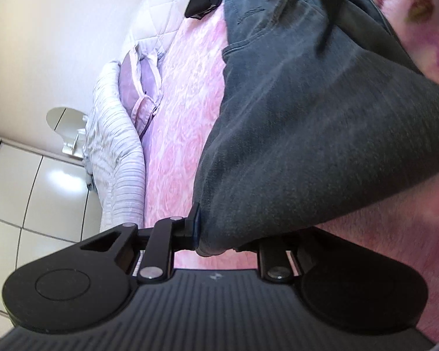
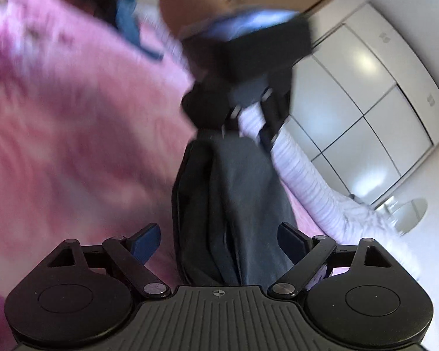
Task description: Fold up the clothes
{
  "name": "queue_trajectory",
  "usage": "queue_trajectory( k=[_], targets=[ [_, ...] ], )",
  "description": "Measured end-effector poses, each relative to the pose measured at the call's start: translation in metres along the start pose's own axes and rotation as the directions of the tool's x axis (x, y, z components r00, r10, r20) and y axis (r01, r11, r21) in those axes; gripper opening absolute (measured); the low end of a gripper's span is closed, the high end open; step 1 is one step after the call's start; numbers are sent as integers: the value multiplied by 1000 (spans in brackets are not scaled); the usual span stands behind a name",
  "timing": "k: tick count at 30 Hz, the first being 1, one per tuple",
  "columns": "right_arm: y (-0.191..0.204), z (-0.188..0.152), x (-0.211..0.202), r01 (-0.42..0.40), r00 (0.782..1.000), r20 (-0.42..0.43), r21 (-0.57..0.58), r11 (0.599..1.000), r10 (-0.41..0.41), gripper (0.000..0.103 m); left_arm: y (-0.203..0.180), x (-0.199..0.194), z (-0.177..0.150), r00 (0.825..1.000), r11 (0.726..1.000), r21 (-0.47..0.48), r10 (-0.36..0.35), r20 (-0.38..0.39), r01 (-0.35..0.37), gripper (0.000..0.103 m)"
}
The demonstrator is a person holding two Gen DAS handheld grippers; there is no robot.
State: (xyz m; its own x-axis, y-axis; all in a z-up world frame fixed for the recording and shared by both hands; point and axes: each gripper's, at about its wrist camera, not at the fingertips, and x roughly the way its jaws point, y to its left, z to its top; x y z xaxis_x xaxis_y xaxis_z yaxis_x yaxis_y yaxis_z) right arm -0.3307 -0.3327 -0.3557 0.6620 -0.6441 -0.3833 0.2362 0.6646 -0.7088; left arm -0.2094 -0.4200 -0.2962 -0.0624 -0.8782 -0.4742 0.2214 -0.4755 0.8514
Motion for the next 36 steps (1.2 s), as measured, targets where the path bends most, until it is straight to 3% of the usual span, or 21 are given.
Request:
queue_trajectory(
  k=[1, 2, 3, 4, 8, 11, 16, 20, 23, 26, 28, 30, 32, 35, 36],
  targets=[
    [3, -1, 9, 4, 1000, -18, -29, 1000, -5, 87, 2, -1, 0, 1000, 1000, -10, 0, -3, 0, 16],
    [3, -1, 13, 17, 1000, -24, -34, 999, -18, 79, 3, -3, 1, 1000, 1000, -17, 3, -5, -3, 16],
    [2, 2, 18, 30, 998, -51, -39, 999, -32, 27, 4, -7, 0, 1000, 1000, -24, 5, -9, -6, 16],
    [0, 6, 18, 41, 997, -65, -33, 999, -43, 17, 4, -10, -1, 1000, 1000, -30, 8, -14, -8, 16],
    [-6, 31, -9, -9, 1000, -20, 44, 999, 10, 11, -5, -48, -16, 999, 999, -46, 4, -39, -5, 16],
    [1, 58, -39, -93, 995, 52, 87, 992, 89, 11, -21, -104, -32, 996, 999, -53, 1, -91, -6, 16],
    [20, 92, -81, -273, 946, 214, 126, 954, 243, 11, -39, -191, -45, 977, 994, -107, -12, -215, -11, 17],
    [13, 97, -91, -340, 916, 277, 152, 928, 290, 10, -28, -207, -39, 966, 982, -185, -2, -259, -48, 21],
    [-25, 89, -97, -356, 909, 315, 239, 903, 275, 10, 2, -205, -23, 968, 935, -329, 48, -248, -130, 32],
    [-89, 71, -109, -350, 911, 357, 402, 846, 207, 9, 42, -213, -4, 975, 848, -484, 154, -161, -214, 46],
    [-139, 41, -119, -327, 916, 382, 545, 772, 119, 9, 63, -221, 9, 960, 771, -575, 251, -121, -274, 49],
    [-178, -1, -133, -292, 921, 390, 683, 669, 3, 9, 76, -221, 19, 955, 712, -645, 281, -100, -277, 51],
    [-199, -49, -143, -237, 931, 347, 806, 543, -109, 10, 77, -215, 29, 964, 697, -677, 255, -71, -235, 51],
    [-209, -145, -141, -114, 958, 170, 965, 237, -229, 11, 53, -204, 45, 982, 731, -663, 185, -36, -162, 51],
    [-210, -182, -134, -60, 973, 82, 992, 108, -217, 16, 45, -194, 52, 989, 739, -662, 149, -25, -128, 51]
  ],
)
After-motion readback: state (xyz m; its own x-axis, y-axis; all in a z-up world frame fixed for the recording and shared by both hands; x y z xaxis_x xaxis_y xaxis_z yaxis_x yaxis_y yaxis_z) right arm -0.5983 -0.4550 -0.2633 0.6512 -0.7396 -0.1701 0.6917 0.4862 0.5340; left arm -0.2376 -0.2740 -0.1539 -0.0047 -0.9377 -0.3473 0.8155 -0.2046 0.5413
